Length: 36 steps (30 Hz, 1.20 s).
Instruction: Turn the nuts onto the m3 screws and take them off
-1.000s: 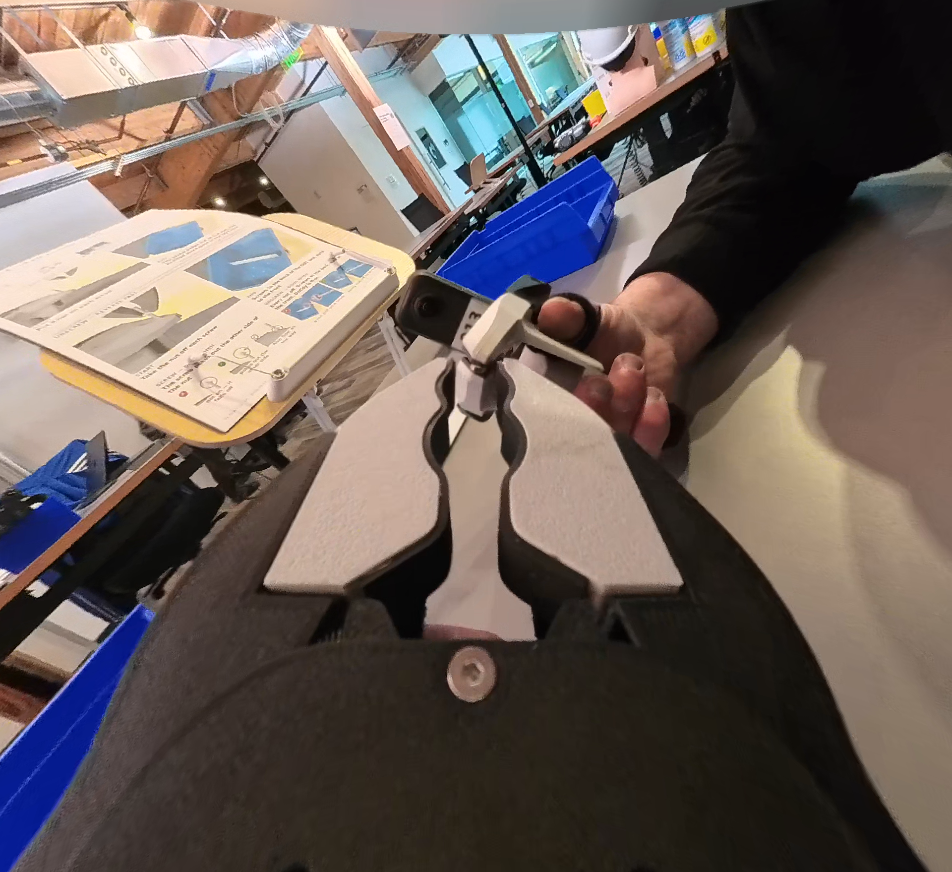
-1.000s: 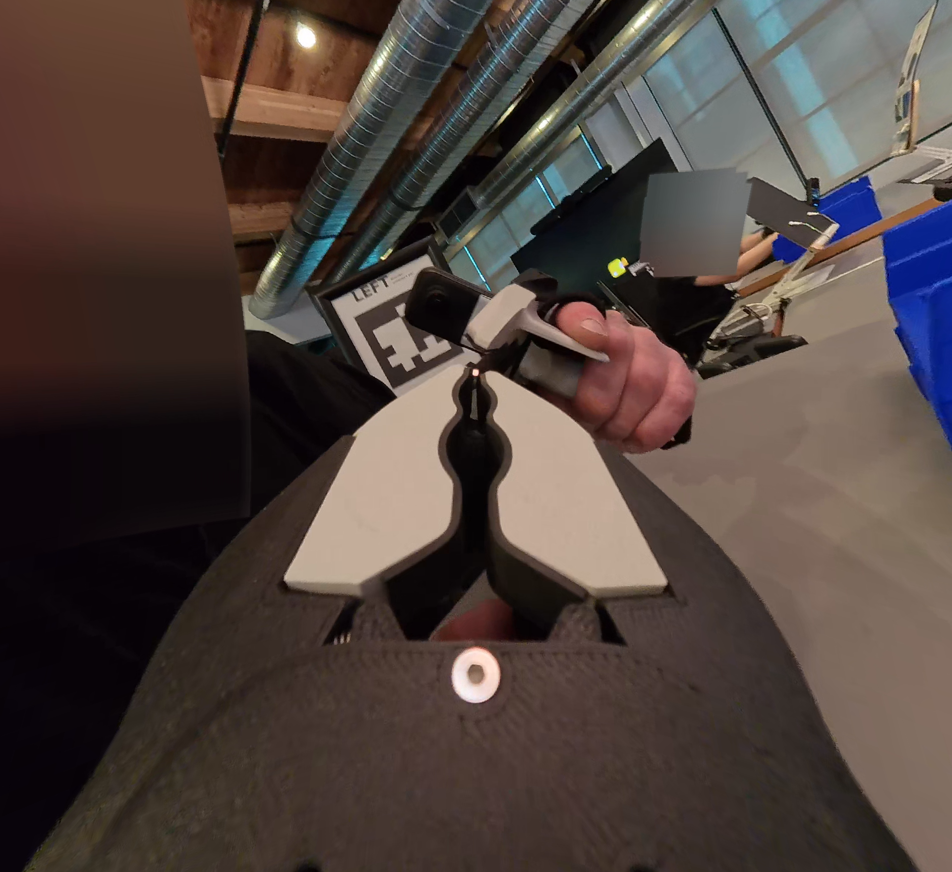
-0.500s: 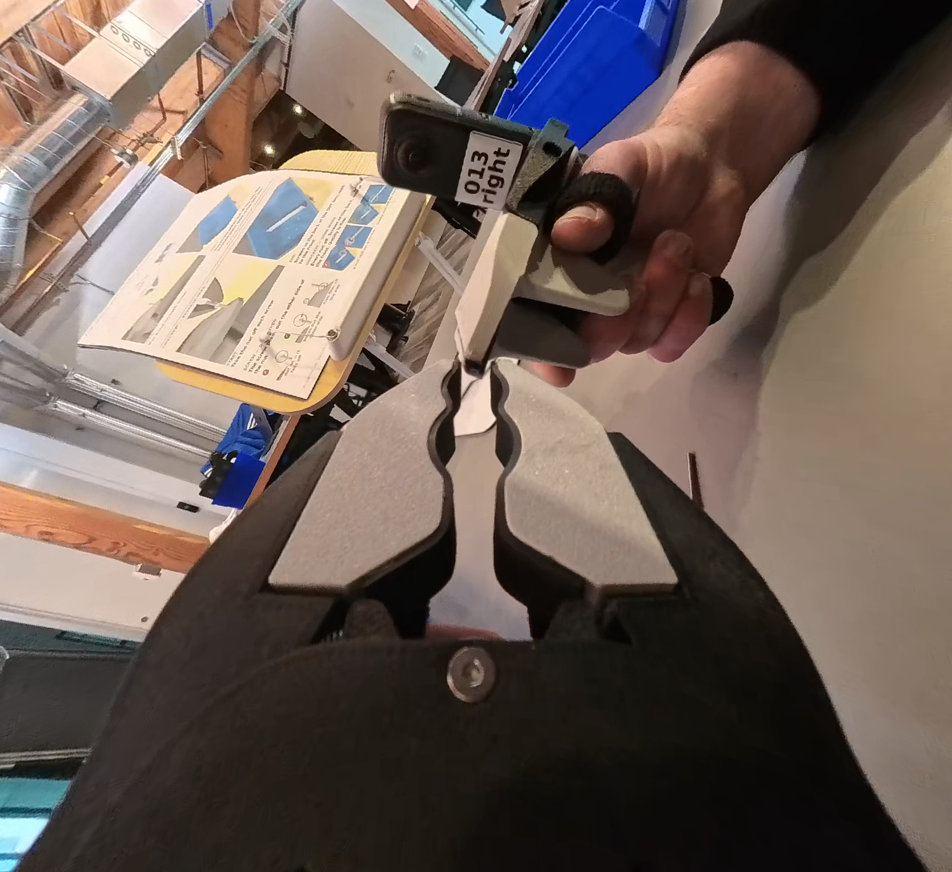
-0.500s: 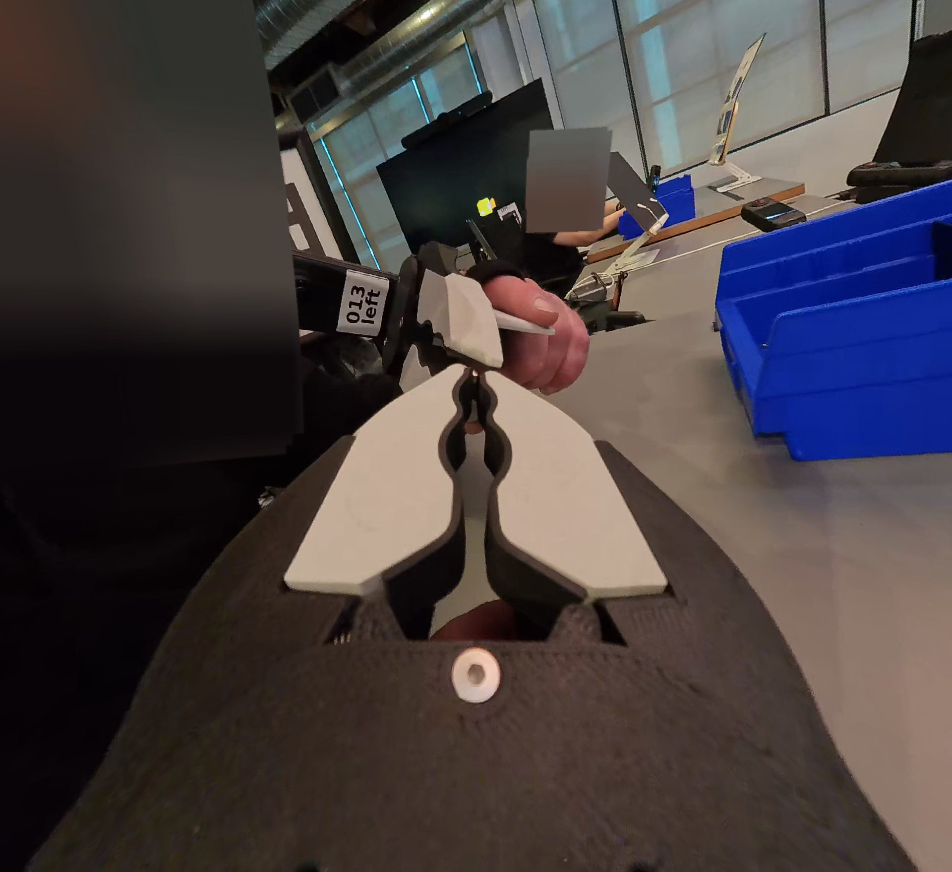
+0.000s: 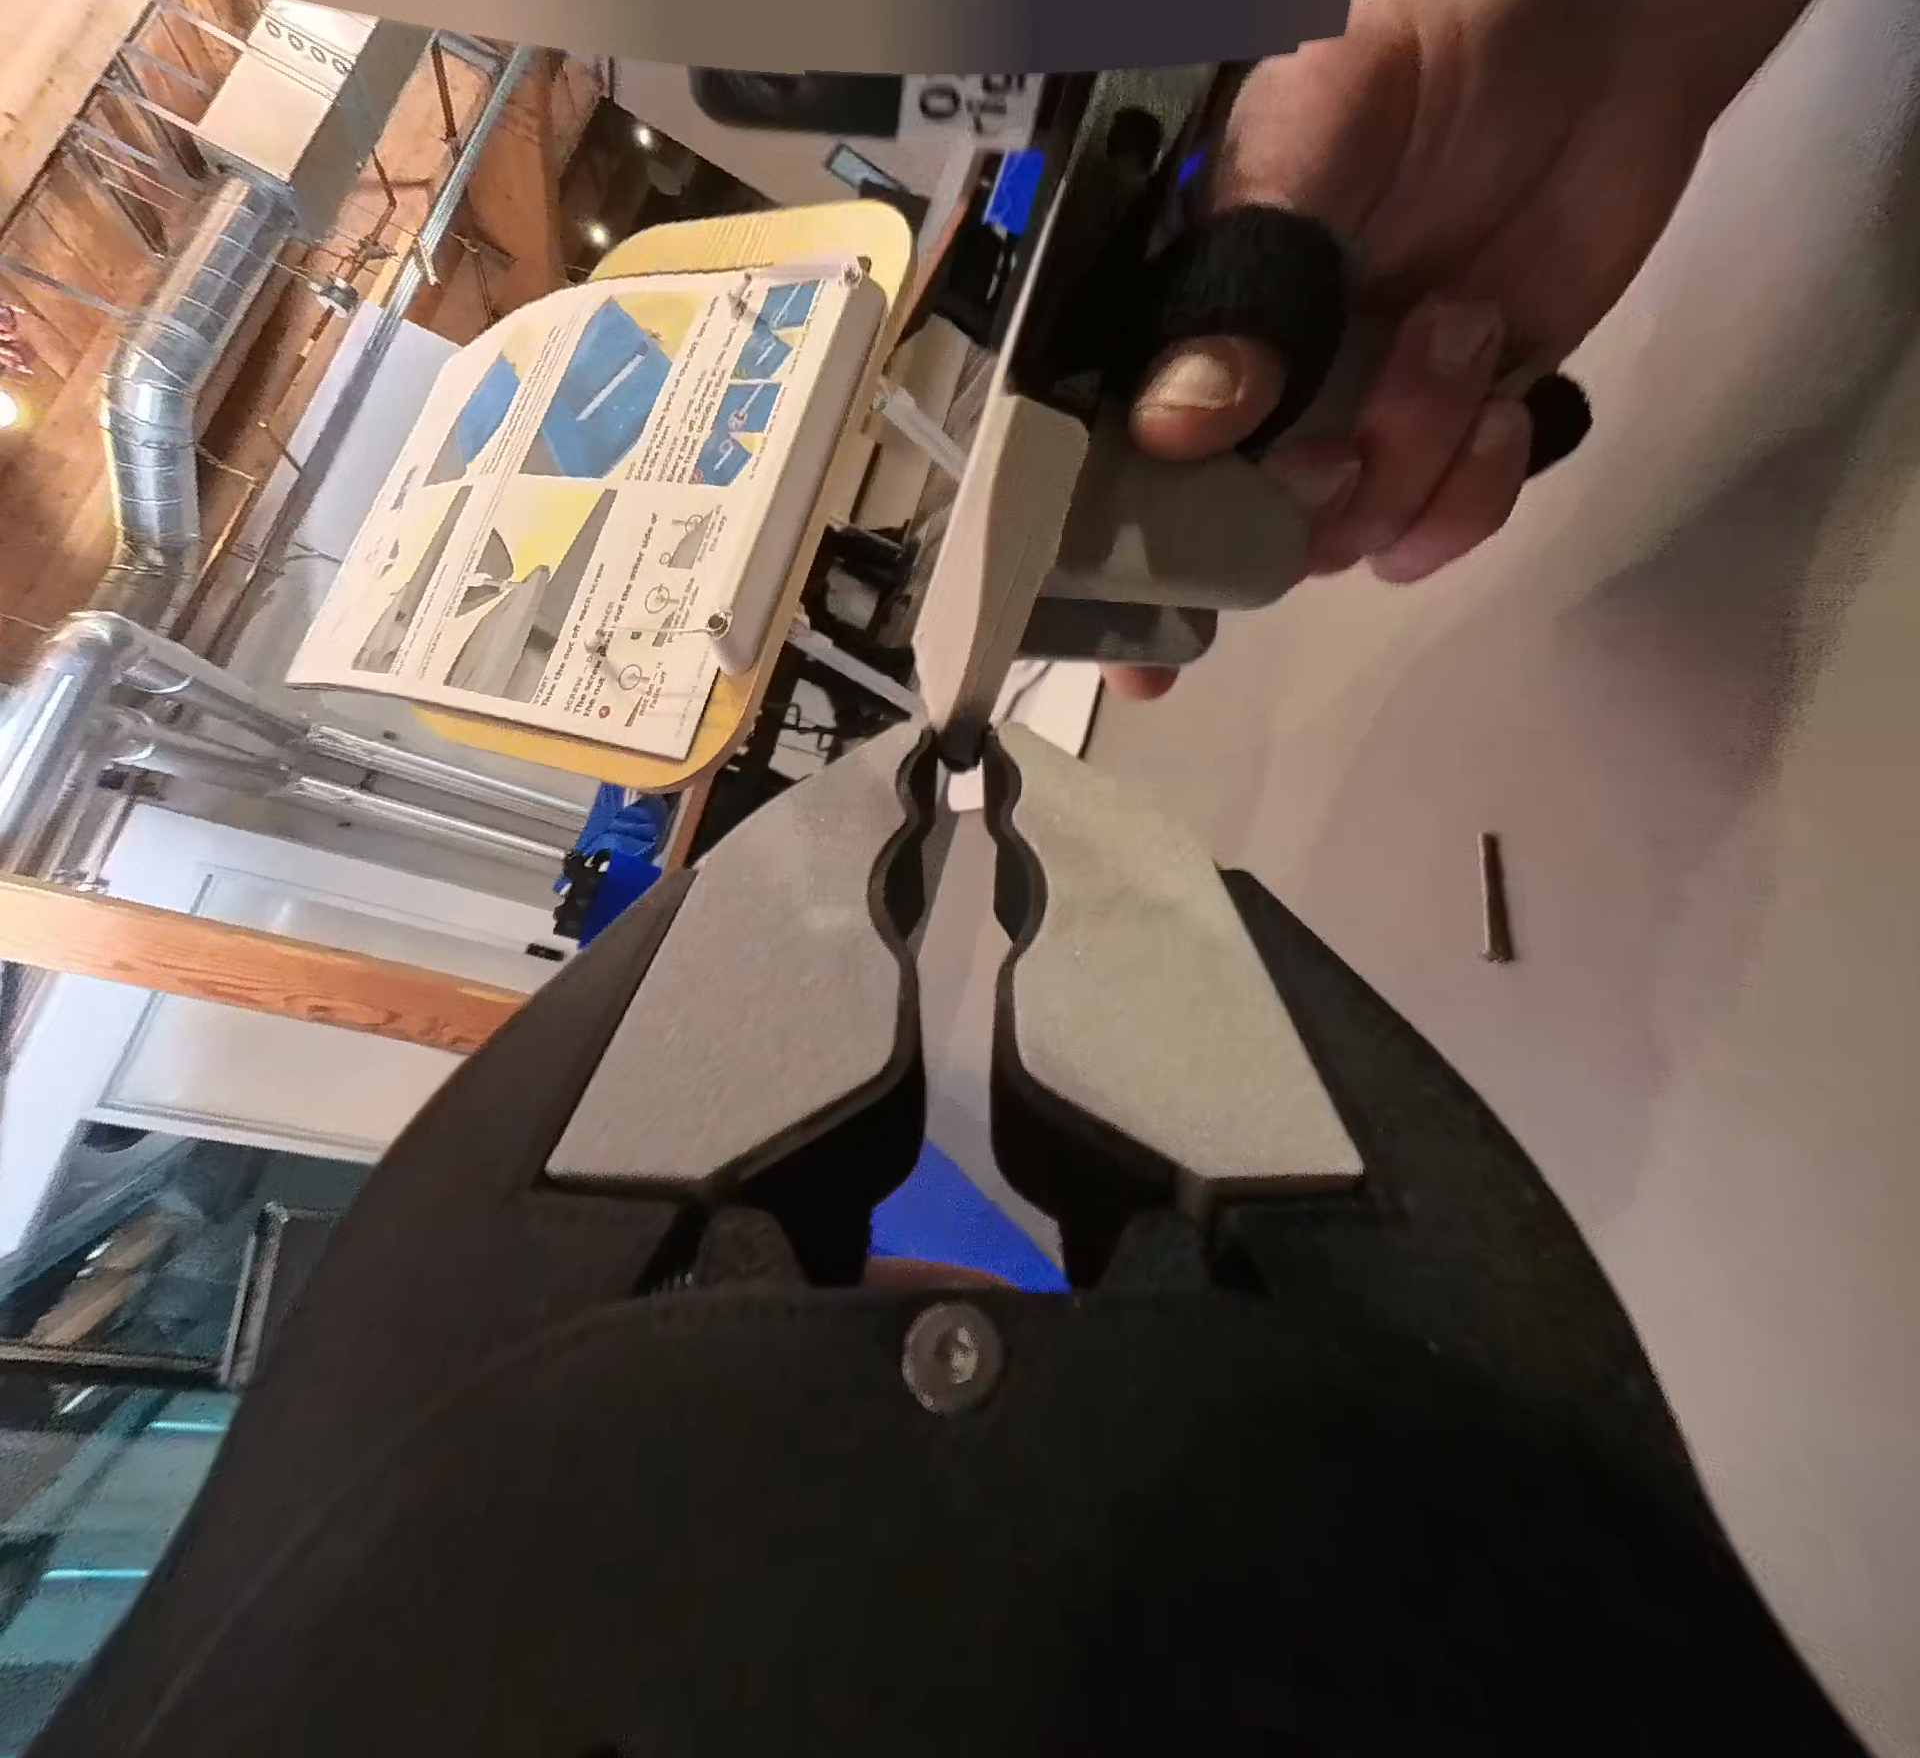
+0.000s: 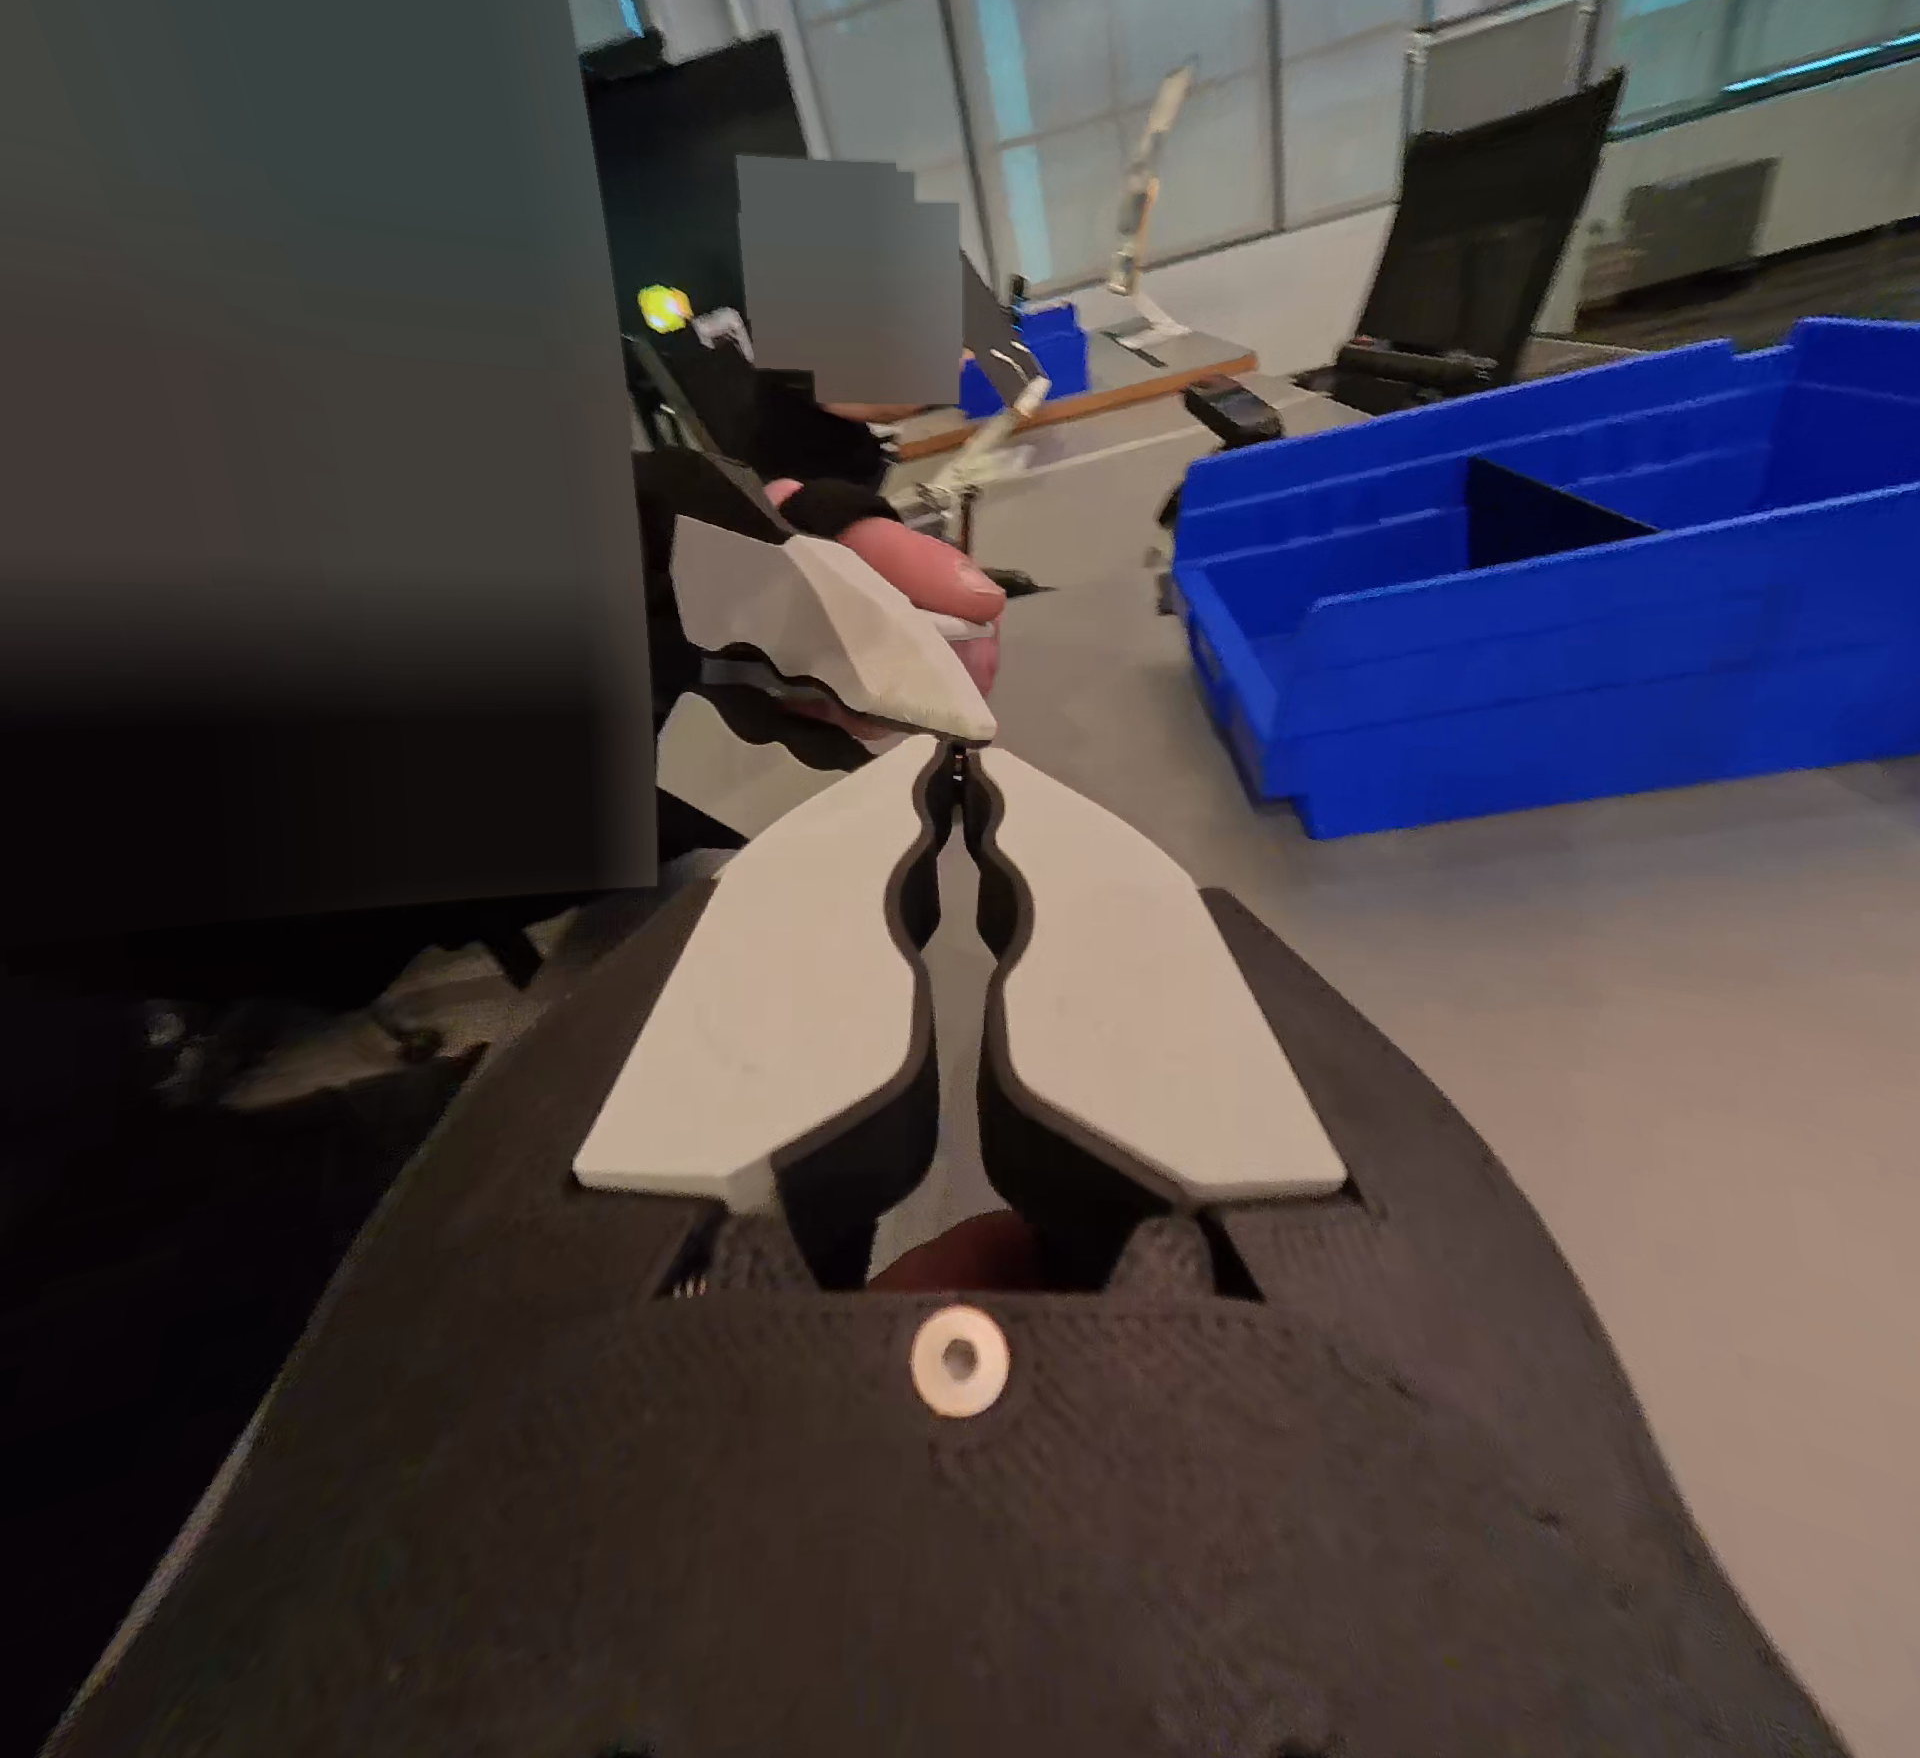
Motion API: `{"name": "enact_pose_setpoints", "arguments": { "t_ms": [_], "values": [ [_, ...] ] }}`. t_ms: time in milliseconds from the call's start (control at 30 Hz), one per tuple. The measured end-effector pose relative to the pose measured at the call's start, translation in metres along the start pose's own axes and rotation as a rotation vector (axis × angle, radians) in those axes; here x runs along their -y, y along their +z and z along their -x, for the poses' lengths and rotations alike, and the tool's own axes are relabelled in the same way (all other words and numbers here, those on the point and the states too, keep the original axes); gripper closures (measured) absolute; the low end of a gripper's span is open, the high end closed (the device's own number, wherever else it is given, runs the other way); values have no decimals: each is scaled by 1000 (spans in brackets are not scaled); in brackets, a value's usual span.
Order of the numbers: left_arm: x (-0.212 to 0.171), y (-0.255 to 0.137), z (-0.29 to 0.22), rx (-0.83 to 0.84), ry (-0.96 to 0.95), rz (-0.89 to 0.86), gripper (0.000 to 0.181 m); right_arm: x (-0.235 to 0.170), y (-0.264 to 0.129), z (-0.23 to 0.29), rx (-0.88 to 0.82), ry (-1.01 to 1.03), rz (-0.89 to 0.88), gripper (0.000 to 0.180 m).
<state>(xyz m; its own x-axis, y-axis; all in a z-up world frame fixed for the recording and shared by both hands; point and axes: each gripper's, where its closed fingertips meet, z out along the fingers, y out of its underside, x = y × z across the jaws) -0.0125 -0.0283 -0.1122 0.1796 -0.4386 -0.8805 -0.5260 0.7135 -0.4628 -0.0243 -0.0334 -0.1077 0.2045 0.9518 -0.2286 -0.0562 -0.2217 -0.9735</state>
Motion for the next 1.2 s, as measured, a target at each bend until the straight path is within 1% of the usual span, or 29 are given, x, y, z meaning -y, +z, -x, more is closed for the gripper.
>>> {"name": "enact_pose_setpoints", "arguments": {
  "t_ms": [100,300,567,733,833,1033,1133,1200],
  "values": [
    [-2,1,-2,-3,-11,5,173,-2,-1,-2,-61,-25,19,178],
    [-3,3,-2,11,-9,3,174,-3,-1,-5,-128,-85,61,178],
    [-6,4,-8,-24,-30,2,174,-11,-1,-6,-90,-77,187,178],
    [-7,6,-11,-33,-42,3,174,-14,-3,-8,-74,-50,225,178],
    [-9,7,-12,-27,-37,15,174,-15,-3,-11,-121,-88,254,178],
    [-19,12,-15,-16,-39,63,174,-20,-3,-22,-267,-205,300,178],
    [-24,15,-18,-16,-29,89,174,-25,-3,-27,-289,-235,318,178],
    [-25,16,-20,-22,-34,92,175,-27,-2,-28,-252,-174,302,178]
  ]
}}
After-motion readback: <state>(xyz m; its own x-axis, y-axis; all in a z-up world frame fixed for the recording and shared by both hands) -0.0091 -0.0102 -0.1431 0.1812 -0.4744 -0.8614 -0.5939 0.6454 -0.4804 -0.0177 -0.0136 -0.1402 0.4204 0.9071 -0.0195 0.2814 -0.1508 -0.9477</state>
